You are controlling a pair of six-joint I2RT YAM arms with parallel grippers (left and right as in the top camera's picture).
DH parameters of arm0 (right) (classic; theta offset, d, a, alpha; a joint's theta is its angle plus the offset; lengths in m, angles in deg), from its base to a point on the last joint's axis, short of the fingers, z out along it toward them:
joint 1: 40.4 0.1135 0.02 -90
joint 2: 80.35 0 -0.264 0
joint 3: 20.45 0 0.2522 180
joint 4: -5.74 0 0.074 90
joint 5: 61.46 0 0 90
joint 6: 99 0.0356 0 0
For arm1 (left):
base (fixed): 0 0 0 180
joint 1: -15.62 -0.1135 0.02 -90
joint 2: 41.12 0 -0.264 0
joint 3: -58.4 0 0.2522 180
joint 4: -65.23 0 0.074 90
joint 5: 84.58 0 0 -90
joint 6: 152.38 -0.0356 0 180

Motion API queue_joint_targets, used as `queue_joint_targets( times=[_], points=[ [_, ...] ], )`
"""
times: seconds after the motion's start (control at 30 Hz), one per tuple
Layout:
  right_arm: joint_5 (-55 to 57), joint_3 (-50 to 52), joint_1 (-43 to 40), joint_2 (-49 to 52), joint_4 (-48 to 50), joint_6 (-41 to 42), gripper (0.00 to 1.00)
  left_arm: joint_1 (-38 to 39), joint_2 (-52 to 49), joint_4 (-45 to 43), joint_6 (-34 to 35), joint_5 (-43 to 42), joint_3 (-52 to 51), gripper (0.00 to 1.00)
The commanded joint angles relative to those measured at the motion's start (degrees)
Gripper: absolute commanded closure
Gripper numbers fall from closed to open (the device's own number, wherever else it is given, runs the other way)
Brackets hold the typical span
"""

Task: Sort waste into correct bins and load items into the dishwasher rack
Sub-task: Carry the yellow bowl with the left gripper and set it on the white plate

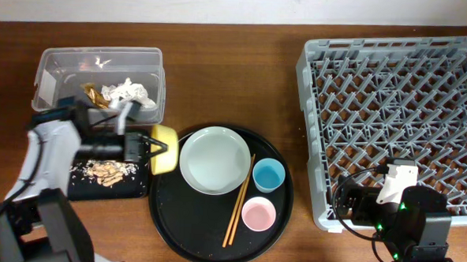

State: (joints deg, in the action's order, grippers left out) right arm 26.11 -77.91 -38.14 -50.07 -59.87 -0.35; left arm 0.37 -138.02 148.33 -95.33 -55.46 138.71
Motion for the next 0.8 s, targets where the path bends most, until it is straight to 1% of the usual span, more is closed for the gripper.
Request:
queue_joint_targets(
  times=[0.0, 0.07, 0.1, 0.13, 0.17, 0.33, 0.4, 0.43, 0.47, 0.5, 0.53, 0.57, 0.6, 0.7, 0.77],
  points=[
    [-0.1, -1.0, 0.3, -0.2, 0.2, 0.0, 0.02, 9.2, 1.4, -6.3, 11.7, 11.6, 0.3, 1.00],
    [-0.1, -1.0, 0.3, -0.2, 0.2, 0.0, 0.02, 15.1, 1.4, -10.9, 13.0, 14.4, 0.3, 1.00],
    [-0.1, -1.0, 0.3, -0.2, 0.2, 0.0, 0.02, 17.4, 1.4, -13.0, 15.0, 16.5, 0.3, 1.00],
    [-0.1, -1.0, 0.3, -0.2, 0.2, 0.0, 0.02, 20.3, 1.4, -15.5, 18.1, 20.2, 0.3, 1.00],
    [-0.1, -1.0, 0.3, -0.2, 0.2, 0.0, 0.02, 23.5, 1.4, -17.6, 19.7, 24.1, 0.3, 1.00],
    [-0.1, -1.0, 0.3, -0.2, 0.2, 0.0, 0.02, 33.5, 1.4, -22.9, 24.6, 34.4, 0.3, 1.00],
    [-0.1, -1.0, 0.3, -0.2, 0.2, 0.0, 0.02, 36.1, 1.4, -24.0, 24.6, 35.3, 0.3, 0.99],
    [-0.1, -1.0, 0.3, -0.2, 0.1, 0.0, 0.02, 36.5, 1.4, -24.3, 24.6, 35.3, 0.3, 0.95],
    [-0.1, -1.0, 0.3, -0.2, 0.0, 0.0, 0.02, 37.0, 1.4, -24.9, 24.6, 35.3, 0.3, 0.75],
    [-0.1, -1.0, 0.3, -0.2, 0.0, 0.0, 0.02, 36.9, 1.4, -25.0, 24.6, 35.3, 0.3, 0.69],
    [-0.1, -1.0, 0.3, -0.2, -0.1, 0.0, 0.02, 36.9, 1.4, -25.0, 24.6, 35.3, 0.3, 0.60],
    [-0.1, -1.0, 0.3, -0.2, -0.1, 0.0, 0.02, 36.9, 1.4, -24.9, 26.6, 35.2, 0.3, 0.54],
    [-0.1, -1.0, 0.3, -0.2, -0.1, 0.0, 0.02, 36.9, 1.8, -24.7, 28.3, 35.2, 0.6, 0.49],
    [-0.1, -1.0, 0.3, -0.2, 0.0, 0.0, 0.02, 37.0, 3.9, -24.2, 28.4, 33.7, 2.2, 0.45],
    [-0.1, -1.0, 0.3, -0.2, 0.0, 0.0, 0.02, 37.8, 5.2, -25.1, 28.4, 32.7, 2.7, 0.45]
  ],
)
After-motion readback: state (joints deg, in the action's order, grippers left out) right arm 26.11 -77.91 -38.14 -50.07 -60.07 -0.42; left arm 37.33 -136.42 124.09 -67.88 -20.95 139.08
